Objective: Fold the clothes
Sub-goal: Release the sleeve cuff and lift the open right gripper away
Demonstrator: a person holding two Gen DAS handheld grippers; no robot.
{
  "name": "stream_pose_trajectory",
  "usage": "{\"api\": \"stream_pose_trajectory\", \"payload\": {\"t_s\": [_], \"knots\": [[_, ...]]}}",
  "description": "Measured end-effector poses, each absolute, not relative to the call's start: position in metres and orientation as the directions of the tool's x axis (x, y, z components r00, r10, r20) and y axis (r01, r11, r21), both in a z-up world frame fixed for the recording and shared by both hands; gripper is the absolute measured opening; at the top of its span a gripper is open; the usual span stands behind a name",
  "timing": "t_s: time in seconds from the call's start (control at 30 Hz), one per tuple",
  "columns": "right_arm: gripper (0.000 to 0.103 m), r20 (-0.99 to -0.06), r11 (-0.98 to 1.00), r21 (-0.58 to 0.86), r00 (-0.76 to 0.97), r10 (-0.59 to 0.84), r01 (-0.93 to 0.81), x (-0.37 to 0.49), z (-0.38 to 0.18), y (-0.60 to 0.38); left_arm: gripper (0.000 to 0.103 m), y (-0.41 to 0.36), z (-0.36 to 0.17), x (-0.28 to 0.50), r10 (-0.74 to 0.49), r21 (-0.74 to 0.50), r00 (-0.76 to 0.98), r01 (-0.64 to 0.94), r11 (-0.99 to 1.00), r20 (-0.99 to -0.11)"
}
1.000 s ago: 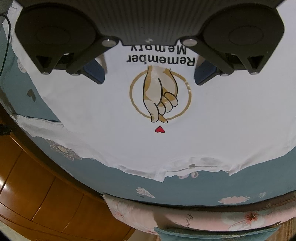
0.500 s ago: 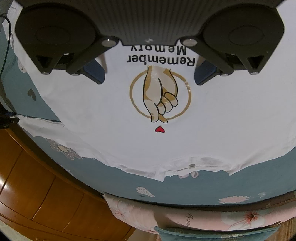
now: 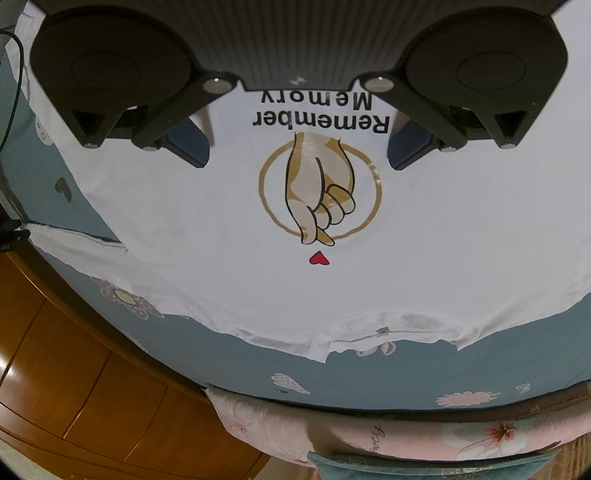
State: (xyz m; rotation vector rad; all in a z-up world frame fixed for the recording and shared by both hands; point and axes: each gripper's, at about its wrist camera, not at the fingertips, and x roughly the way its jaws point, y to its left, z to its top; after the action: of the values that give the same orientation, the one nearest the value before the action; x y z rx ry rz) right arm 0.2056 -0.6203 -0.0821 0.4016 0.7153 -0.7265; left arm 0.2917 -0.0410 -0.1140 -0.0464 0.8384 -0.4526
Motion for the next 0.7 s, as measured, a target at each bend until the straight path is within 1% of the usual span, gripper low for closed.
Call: {"api": "stream_pose_trajectory", "payload": {"t_s": [0.07, 0.1, 0.17, 0.2, 0.23, 0.33, 0.4, 0.47, 0.5, 0.6, 0.67, 0.7], "knots": [[0.038, -0.680, 0.709, 0.001, 0.520, -0.517, 0.705, 0.213, -0.072, -0.603, 0.102, -0.041, -0.114, 0.292, -0.404, -0.212, 0.580, 0.370, 0.904, -0.708], [0.038, -0.664, 0.733, -0.025, 0.537, -0.520, 0.680, 0.219, -0.066, -0.592, 0.102, -0.041, -0.114, 0.292, -0.403, -0.211, 0.580, 0.370, 0.905, -0.708], [0.039, -0.635, 0.786, -0.063, 0.582, -0.507, 0.615, 0.233, -0.054, -0.571, 0.102, -0.041, -0.114, 0.292, -0.403, -0.211, 0.580, 0.370, 0.905, -0.708], [0.039, -0.630, 0.815, -0.058, 0.612, -0.478, 0.577, 0.240, -0.050, -0.560, 0.102, -0.041, -0.114, 0.292, -0.403, -0.212, 0.580, 0.370, 0.904, -0.708], [0.039, -0.628, 0.844, -0.044, 0.642, -0.440, 0.535, 0.249, -0.046, -0.550, 0.102, -0.041, -0.114, 0.292, -0.404, -0.213, 0.579, 0.370, 0.904, -0.708], [0.039, -0.653, 0.935, 0.064, 0.723, -0.225, 0.349, 0.284, -0.041, -0.515, 0.102, -0.041, -0.114, 0.292, -0.405, -0.214, 0.579, 0.370, 0.904, -0.707], [0.039, -0.681, 0.958, 0.148, 0.727, -0.083, 0.247, 0.310, -0.044, -0.492, 0.102, -0.041, -0.114, 0.292, -0.406, -0.215, 0.579, 0.371, 0.904, -0.707], [0.040, -0.700, 0.967, 0.181, 0.714, -0.002, 0.180, 0.333, -0.052, -0.466, 0.102, -0.040, -0.114, 0.291, -0.407, -0.216, 0.579, 0.371, 0.903, -0.706], [0.043, -0.712, 0.972, 0.182, 0.701, 0.027, 0.147, 0.345, -0.056, -0.452, 0.102, -0.040, -0.115, 0.291, -0.408, -0.217, 0.579, 0.372, 0.903, -0.706], [0.044, -0.765, 0.989, 0.107, 0.644, 0.018, 0.100, 0.381, -0.077, -0.415, 0.102, -0.039, -0.115, 0.291, -0.412, -0.221, 0.578, 0.373, 0.901, -0.704], [0.044, -0.796, 0.993, 0.060, 0.606, -0.013, 0.100, 0.400, -0.095, -0.401, 0.102, -0.038, -0.114, 0.292, -0.415, -0.226, 0.577, 0.372, 0.900, -0.703], [0.047, -0.794, 0.993, 0.051, 0.607, -0.025, 0.107, 0.407, -0.099, -0.401, 0.102, -0.038, -0.114, 0.292, -0.418, -0.231, 0.576, 0.370, 0.900, -0.702]]}}
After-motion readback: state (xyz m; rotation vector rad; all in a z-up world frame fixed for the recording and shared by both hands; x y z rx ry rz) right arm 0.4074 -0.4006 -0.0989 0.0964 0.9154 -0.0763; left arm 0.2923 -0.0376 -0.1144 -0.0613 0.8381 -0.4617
